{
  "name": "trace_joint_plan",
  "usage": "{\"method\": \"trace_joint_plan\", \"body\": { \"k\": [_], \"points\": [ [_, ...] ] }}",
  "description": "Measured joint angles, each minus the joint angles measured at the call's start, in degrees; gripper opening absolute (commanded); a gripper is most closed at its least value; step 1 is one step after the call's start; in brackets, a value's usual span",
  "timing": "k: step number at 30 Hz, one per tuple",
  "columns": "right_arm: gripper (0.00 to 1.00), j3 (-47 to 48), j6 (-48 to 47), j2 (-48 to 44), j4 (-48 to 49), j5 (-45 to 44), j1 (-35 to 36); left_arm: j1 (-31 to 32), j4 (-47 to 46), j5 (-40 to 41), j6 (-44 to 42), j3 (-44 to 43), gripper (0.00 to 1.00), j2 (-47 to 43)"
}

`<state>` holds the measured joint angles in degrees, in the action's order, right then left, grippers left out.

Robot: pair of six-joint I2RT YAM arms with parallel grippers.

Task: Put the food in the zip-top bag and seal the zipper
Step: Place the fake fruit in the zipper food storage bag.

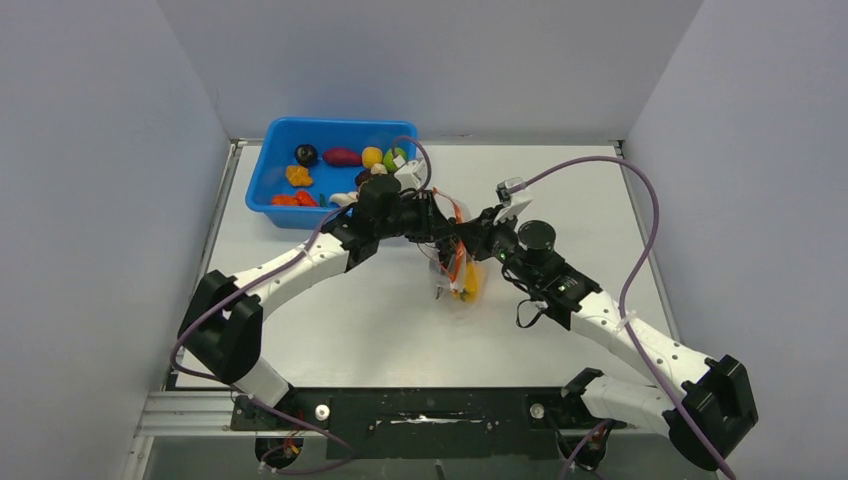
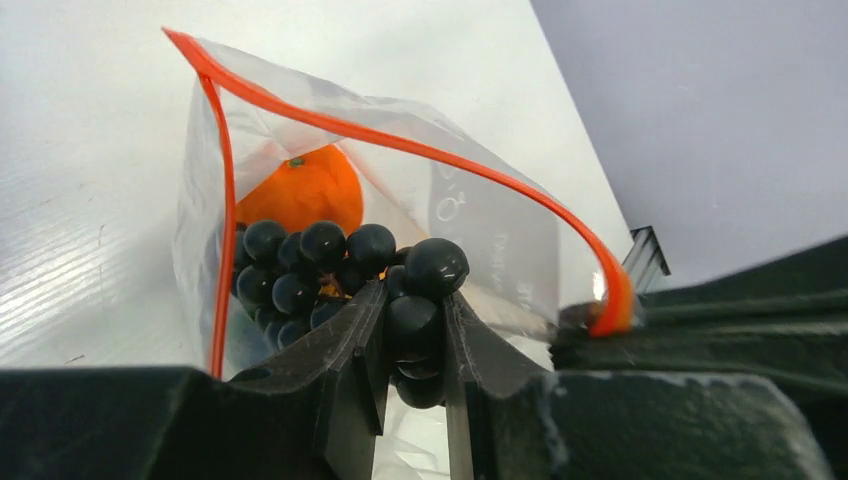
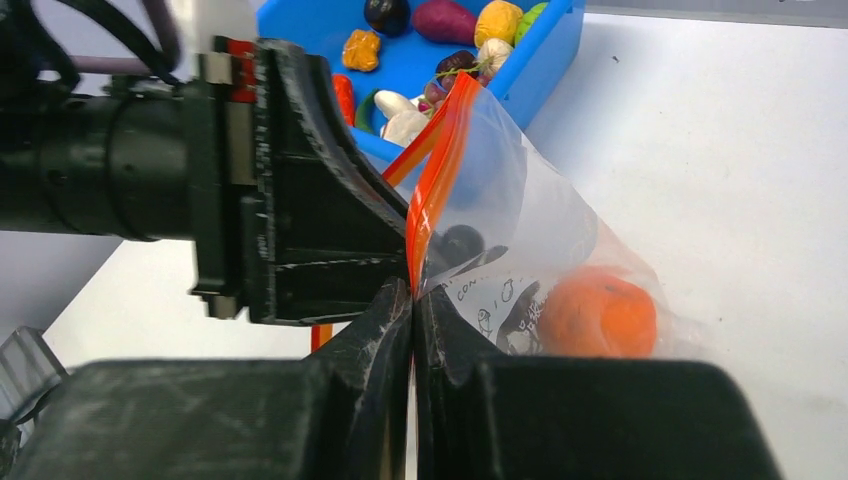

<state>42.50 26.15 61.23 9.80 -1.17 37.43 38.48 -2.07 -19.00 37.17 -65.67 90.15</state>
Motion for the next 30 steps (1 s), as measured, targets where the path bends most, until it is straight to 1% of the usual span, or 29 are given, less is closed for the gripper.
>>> {"method": "trace_joint_plan", "body": {
  "k": [4, 8, 14, 18, 23, 30],
  "points": [
    [0.0, -0.02, -0.33, 0.0, 0.09, -0.07, 0.9, 0.9, 1.46, 2.1, -1.09, -0.74, 0.13, 1.6],
    [0.0, -0.07, -0.44, 0.0, 0.11, -0.15, 1.16, 1.64, 2.8, 3.1, -1.86, -0.87, 0.19, 1.75],
    [0.0, -0.24, -0.42, 0.0, 0.42, -0.57, 1.29, 1.86, 3.17, 3.74, -2.08, -0.96, 0.43, 1.73],
    [0.0, -0.24, -0.31, 0.0, 0.37, -1.66, 1.31, 1.88, 3.5, 3.82, -2.08, -1.03, 0.52, 1.22],
    [0.0, -0.24, 0.13, -0.02, -0.09, -3.43, 1.31, 1.86, 4.22, 4.68, -2.45, -1.03, 0.57, -1.29],
    [0.0, -0.24, 0.85, -0.55, -1.38, -6.1, 1.29, 1.55, 5.25, 7.28, -3.78, -1.03, 0.57, -5.75]
  ]
}}
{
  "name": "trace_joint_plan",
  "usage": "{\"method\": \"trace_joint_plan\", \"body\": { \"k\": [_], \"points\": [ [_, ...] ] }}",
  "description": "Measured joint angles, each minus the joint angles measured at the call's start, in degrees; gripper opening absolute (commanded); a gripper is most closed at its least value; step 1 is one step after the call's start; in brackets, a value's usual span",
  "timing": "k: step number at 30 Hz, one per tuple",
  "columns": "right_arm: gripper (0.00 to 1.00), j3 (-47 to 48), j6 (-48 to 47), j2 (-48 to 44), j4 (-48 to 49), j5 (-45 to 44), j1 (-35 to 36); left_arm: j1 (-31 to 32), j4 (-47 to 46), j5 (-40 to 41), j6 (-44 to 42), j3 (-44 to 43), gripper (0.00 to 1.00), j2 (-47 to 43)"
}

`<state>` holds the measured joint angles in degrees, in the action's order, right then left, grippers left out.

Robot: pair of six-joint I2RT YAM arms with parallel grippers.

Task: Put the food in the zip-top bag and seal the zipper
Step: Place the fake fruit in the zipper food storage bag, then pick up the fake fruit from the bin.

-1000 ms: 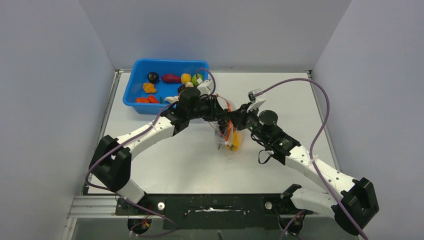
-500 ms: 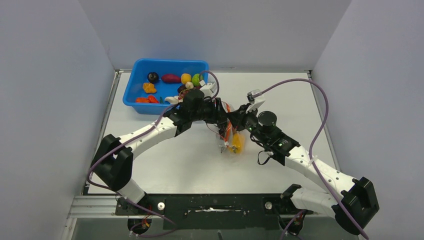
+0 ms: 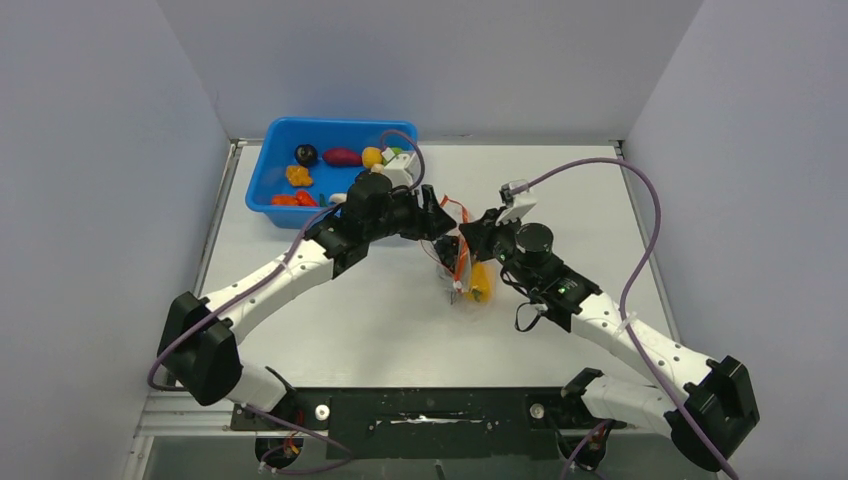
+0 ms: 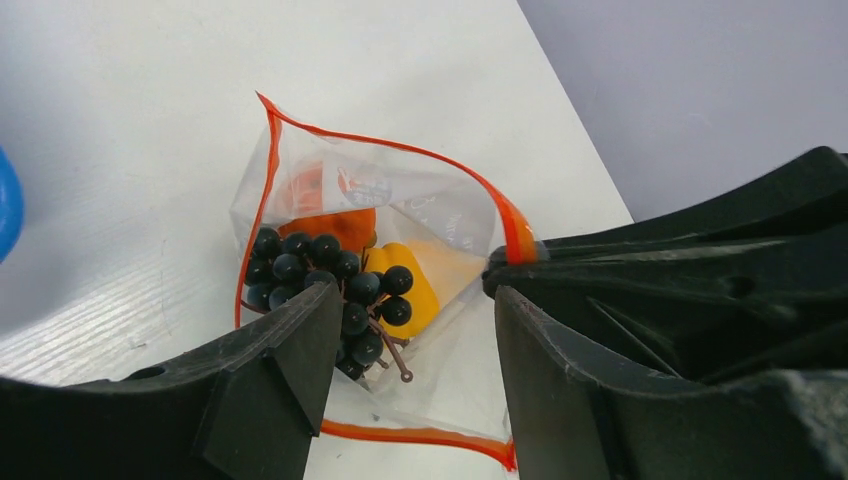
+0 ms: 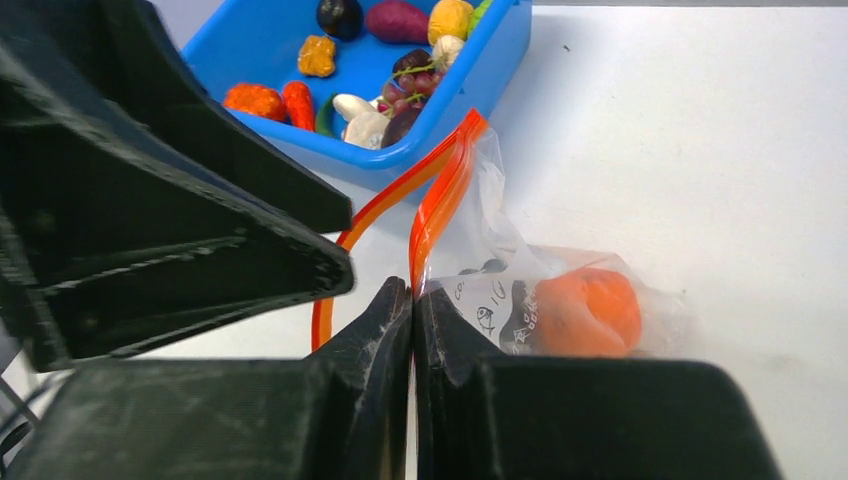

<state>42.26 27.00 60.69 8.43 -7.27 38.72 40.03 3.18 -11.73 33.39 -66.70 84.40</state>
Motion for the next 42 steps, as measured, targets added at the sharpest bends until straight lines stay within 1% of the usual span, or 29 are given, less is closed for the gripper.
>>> {"method": "trace_joint_plan", "body": {
  "k": [5, 9, 13, 18, 24, 30, 33, 35, 40, 42],
  "points": [
    [0.0, 0.0, 0.28, -0.17, -1.95, -2.32, 0.0, -0.24, 1.22, 2.82, -2.49, -0.22, 0.58, -2.89],
    [0.0, -0.15, 0.17, -1.42, -3.15, -4.24, 0.0, -1.9, 3.78, 5.95, -5.44, -1.84, 0.58, -3.39],
    [0.0, -0.74, -0.57, -3.8, -4.33, -5.75, 0.0, -5.7, 6.1, 8.72, -8.41, -3.13, 0.58, -3.39],
    [0.0, -2.08, -1.92, -6.12, -4.83, -6.71, -0.04, -12.48, 7.61, 12.74, -12.09, -4.87, 0.58, -1.9],
    [0.0, -3.63, -4.33, -7.67, -4.9, -6.4, -0.11, -19.12, 8.11, 16.24, -15.13, -9.42, 0.59, 5.81],
    [0.0, -3.67, -6.27, -8.31, -5.42, -6.25, -0.39, -23.26, 8.63, 16.94, -17.44, -17.27, 0.72, 17.16],
    [0.0, -3.67, -6.99, -8.66, -5.81, -6.27, -0.5, -24.61, 8.7, 16.44, -18.47, -21.49, 0.73, 22.67],
    [0.0, -3.65, -7.19, -8.83, -6.14, -6.25, -0.7, -25.07, 8.68, 16.2, -19.19, -24.46, 0.71, 26.05],
    [0.0, -3.65, -7.06, -9.14, -6.93, -6.27, -0.9, -25.57, 8.63, 15.56, -20.35, -31.61, 0.59, 33.48],
    [0.0, -3.65, -6.88, -9.35, -7.26, -6.27, -0.92, -25.97, 8.02, 15.43, -20.41, -34.07, 0.57, 36.22]
  ]
}}
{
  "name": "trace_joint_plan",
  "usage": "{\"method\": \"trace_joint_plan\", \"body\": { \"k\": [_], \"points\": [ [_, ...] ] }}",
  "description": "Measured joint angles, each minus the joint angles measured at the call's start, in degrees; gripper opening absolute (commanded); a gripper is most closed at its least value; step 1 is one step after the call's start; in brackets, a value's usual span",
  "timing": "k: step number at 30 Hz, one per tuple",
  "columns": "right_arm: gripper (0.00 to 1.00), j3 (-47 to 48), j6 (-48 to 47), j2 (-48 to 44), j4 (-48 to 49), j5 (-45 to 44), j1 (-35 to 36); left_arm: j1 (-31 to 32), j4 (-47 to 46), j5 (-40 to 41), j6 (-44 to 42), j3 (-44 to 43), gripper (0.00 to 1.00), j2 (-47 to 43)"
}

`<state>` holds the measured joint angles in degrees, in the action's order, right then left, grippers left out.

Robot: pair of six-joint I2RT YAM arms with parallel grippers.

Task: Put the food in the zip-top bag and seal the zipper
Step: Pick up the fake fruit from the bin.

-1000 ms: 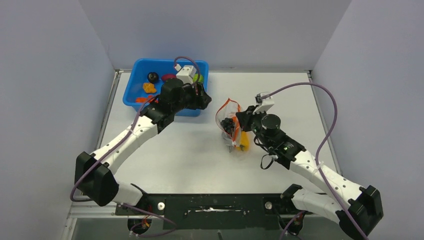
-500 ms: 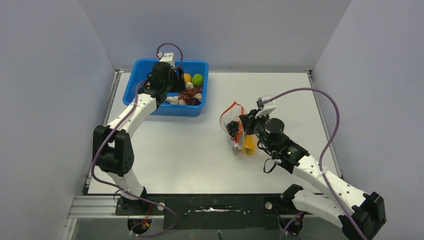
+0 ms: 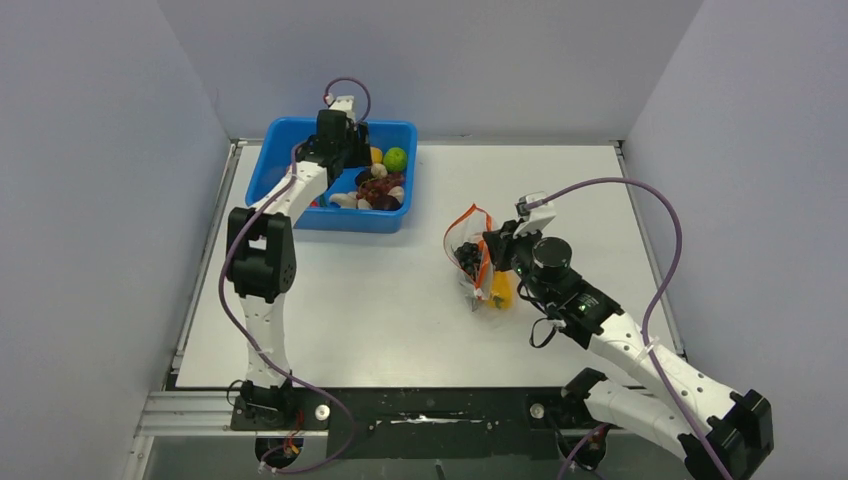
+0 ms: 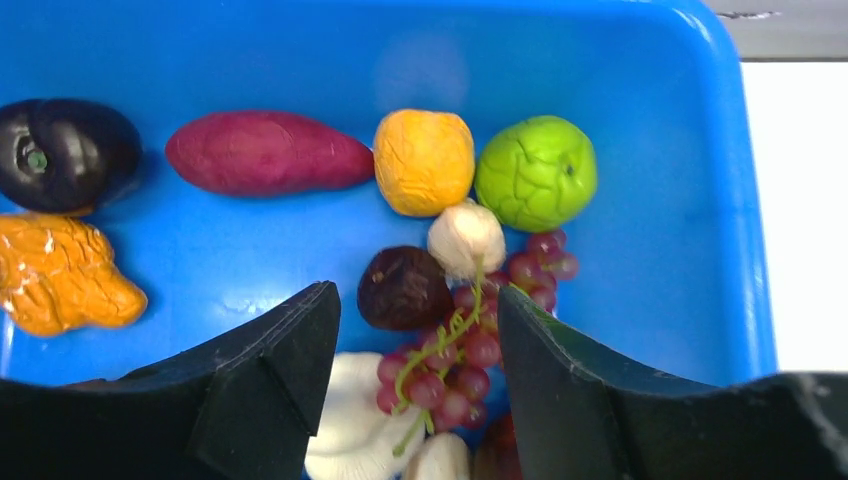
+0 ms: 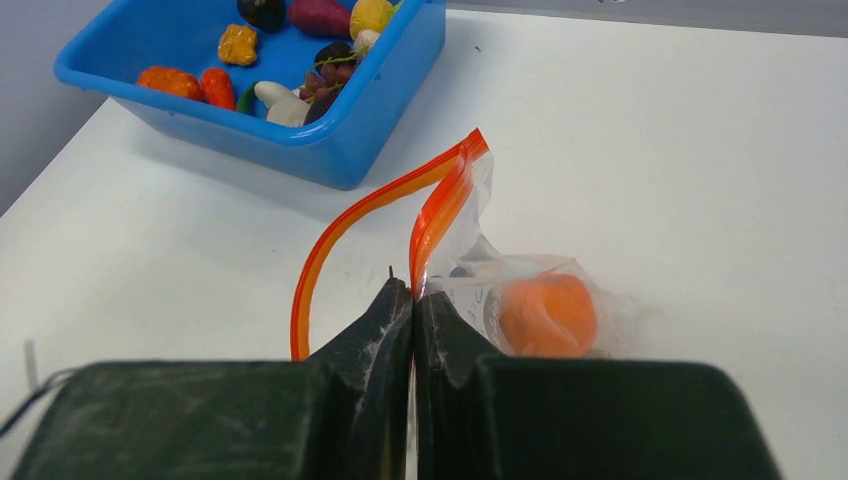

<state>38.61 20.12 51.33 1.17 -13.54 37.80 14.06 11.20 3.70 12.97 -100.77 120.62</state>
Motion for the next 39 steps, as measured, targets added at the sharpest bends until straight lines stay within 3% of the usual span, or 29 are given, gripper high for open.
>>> {"method": "trace_joint_plan", "body": {
  "k": [10, 21, 39],
  "points": [
    [0.0, 0.87, 1.29, -0.37, -2.62, -0.76, 0.0, -2.95, -3.06, -3.23, -0.24, -9.14, 0.64, 11.02],
    [0.0, 3.72, 1.49, 3.54, -3.45, -0.92, 0.02, -2.99, -8.13, -7.78, -1.18, -11.8, 0.65, 16.22],
    [0.0, 5.22, 1.75, 6.58, -3.76, -1.51, 0.02, -3.19, -9.51, -11.58, 0.5, -20.09, 0.49, 24.83]
  ]
}}
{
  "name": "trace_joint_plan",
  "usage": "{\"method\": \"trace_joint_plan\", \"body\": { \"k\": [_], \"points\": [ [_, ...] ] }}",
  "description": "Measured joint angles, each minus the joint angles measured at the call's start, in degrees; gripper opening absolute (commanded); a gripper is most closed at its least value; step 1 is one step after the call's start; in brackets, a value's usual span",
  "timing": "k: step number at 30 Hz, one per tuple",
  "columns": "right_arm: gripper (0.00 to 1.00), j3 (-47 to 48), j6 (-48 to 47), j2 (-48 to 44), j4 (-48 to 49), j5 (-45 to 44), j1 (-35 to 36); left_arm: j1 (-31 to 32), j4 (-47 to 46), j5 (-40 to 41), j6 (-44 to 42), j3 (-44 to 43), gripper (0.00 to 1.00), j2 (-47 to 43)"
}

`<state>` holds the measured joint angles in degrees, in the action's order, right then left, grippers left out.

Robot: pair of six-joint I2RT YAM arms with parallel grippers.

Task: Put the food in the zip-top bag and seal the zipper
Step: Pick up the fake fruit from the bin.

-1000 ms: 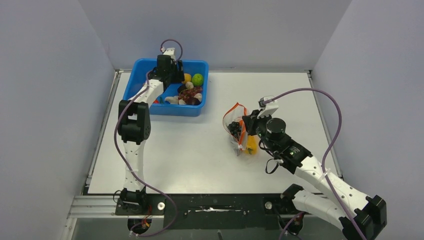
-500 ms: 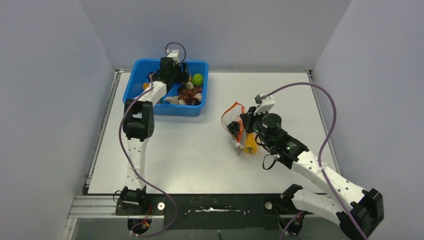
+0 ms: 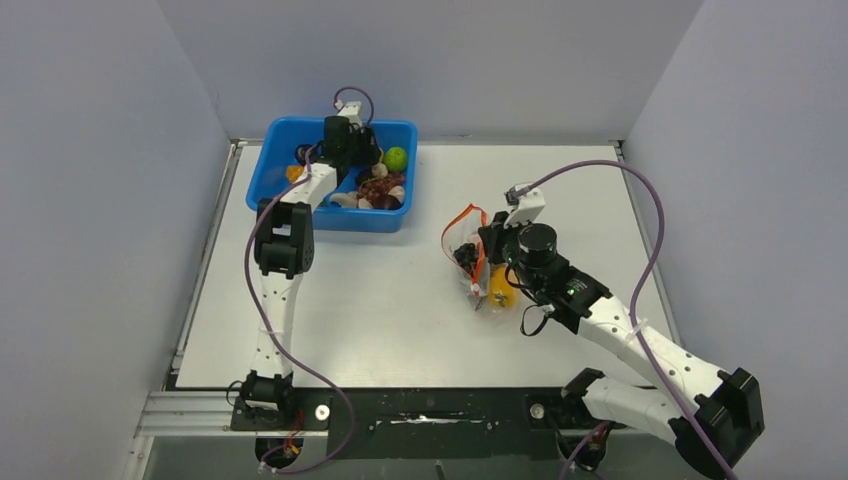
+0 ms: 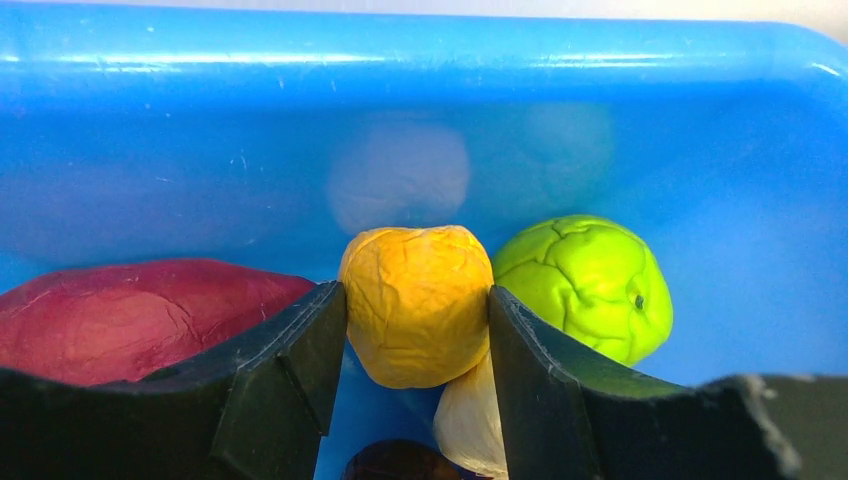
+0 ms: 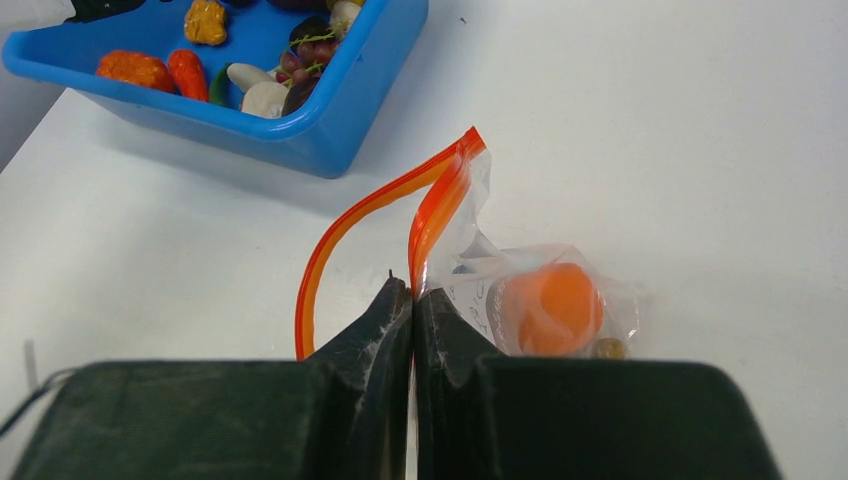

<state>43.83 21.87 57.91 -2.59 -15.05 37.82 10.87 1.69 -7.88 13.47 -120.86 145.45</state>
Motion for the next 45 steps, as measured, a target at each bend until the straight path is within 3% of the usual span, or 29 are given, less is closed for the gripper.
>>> {"method": "trace_joint_plan", "body": {
  "k": [10, 23, 45],
  "points": [
    [0.0, 0.0, 0.98, -0.04, 0.37, -0.63, 0.0, 0.0, 1.99, 0.59, 0.33, -5.95, 0.58, 3.63],
    [0.0, -0.02, 1.14, -0.48, 0.35, -0.9, 0.0, 0.07, 1.95, 1.81, 0.15, -4.35, 0.34, 2.82],
    [0.0, -0.81, 4.2, -1.46, 0.31, -1.05, 0.0, 0.0, 2.78, 6.14, 0.11, 10.56, 0.26, -13.64]
  ]
}}
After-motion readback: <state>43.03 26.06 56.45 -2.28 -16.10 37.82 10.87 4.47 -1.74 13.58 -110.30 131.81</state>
